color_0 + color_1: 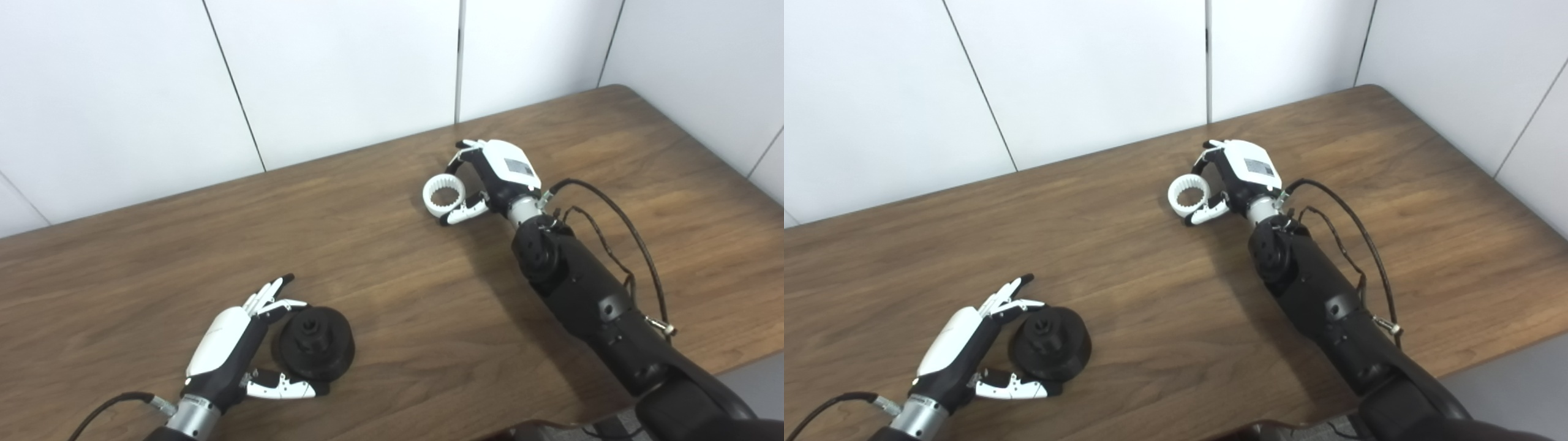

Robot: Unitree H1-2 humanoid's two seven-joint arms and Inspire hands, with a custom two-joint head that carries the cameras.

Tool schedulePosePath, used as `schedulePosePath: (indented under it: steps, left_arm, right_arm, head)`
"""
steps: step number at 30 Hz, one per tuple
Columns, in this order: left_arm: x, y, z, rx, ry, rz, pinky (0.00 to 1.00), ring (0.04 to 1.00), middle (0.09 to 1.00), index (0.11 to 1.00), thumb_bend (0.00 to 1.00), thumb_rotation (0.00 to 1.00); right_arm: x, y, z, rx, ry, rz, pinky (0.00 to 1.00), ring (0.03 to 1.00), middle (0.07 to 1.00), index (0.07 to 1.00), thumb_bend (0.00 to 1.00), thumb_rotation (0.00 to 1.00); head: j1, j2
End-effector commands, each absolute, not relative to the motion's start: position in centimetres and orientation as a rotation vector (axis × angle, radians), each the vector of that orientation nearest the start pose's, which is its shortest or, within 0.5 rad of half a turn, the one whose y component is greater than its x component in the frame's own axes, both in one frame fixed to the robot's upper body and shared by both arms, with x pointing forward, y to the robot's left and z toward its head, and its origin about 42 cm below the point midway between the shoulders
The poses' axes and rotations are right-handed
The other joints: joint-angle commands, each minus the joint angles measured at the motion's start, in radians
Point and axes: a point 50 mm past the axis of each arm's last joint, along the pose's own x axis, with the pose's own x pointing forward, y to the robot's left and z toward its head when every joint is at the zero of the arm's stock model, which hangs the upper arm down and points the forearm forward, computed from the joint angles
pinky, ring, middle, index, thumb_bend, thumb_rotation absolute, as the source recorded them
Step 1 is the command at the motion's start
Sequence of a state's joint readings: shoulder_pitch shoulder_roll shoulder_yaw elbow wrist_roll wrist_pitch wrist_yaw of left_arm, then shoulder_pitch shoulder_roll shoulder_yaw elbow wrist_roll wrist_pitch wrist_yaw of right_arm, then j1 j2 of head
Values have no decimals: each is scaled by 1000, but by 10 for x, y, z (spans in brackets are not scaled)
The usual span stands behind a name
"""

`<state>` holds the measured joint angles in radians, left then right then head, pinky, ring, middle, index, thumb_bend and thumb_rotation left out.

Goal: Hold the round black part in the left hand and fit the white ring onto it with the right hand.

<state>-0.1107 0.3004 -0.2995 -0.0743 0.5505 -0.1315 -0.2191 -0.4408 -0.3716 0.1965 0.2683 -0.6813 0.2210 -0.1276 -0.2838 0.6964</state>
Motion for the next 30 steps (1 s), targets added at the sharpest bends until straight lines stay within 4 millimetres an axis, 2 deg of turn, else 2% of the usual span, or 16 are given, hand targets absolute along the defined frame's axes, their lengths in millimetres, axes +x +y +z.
schedulePosePath:
  steps: [1,8,21,30]
  left_arm:
    - [302,204,138,884,-276,-533,985,1000,1000,676,932,310]
    - [302,204,138,889,-273,-535,986,1000,1000,679,932,322]
    - [306,201,138,898,-263,-528,992,1000,1000,678,934,304]
    - [305,194,139,897,-252,-521,989,1000,1000,679,938,308]
  right_arm:
    - [427,-290,197,-1111,-144,-154,983,925,880,492,520,150]
    - [422,-289,202,-1102,-168,-156,982,922,881,492,520,151]
    - [401,-274,250,-1013,-347,-184,972,937,886,493,520,154]
    - [381,-269,267,-979,-424,-161,963,931,885,493,521,158]
  head:
    - [4,1]
    - [16,5]
    - [40,9]
    - [112,23]
